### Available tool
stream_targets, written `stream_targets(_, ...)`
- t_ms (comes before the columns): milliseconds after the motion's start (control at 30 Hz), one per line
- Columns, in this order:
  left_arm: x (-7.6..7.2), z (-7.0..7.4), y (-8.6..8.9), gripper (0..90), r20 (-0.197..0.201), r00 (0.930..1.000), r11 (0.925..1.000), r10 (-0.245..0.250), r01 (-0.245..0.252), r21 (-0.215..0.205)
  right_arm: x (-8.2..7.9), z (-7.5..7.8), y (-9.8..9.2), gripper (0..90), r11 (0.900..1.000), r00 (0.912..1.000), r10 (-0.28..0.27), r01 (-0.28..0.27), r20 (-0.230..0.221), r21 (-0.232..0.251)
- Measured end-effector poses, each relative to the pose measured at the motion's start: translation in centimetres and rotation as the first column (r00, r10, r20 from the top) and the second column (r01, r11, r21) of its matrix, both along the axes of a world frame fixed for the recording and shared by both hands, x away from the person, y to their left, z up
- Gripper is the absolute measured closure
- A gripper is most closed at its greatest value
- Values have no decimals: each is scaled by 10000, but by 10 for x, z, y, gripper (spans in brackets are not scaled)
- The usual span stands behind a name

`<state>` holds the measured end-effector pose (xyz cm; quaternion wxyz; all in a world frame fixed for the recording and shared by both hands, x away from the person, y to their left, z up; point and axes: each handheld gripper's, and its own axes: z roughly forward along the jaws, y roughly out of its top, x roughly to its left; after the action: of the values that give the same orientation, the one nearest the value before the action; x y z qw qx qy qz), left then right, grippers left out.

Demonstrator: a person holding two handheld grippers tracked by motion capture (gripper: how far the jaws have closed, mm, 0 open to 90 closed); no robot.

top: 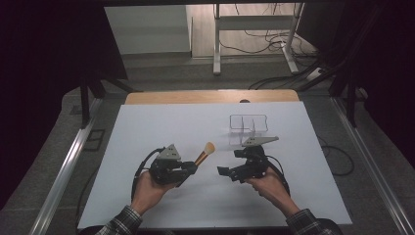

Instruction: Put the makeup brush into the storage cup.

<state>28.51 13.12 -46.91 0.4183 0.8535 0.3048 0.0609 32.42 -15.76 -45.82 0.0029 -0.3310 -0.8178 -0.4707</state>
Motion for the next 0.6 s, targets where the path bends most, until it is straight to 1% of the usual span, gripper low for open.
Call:
stream_targets(200,0,0,-7,740,69,10000,10000,-67,68,-46,2,1,8,0,9998,9998,118,-117,-138,137)
stream_targets(600,2,-1,-20,740,218,9996,9997,-203,205,-114,5,1,23,0,9996,9990,122,-110,-437,274)
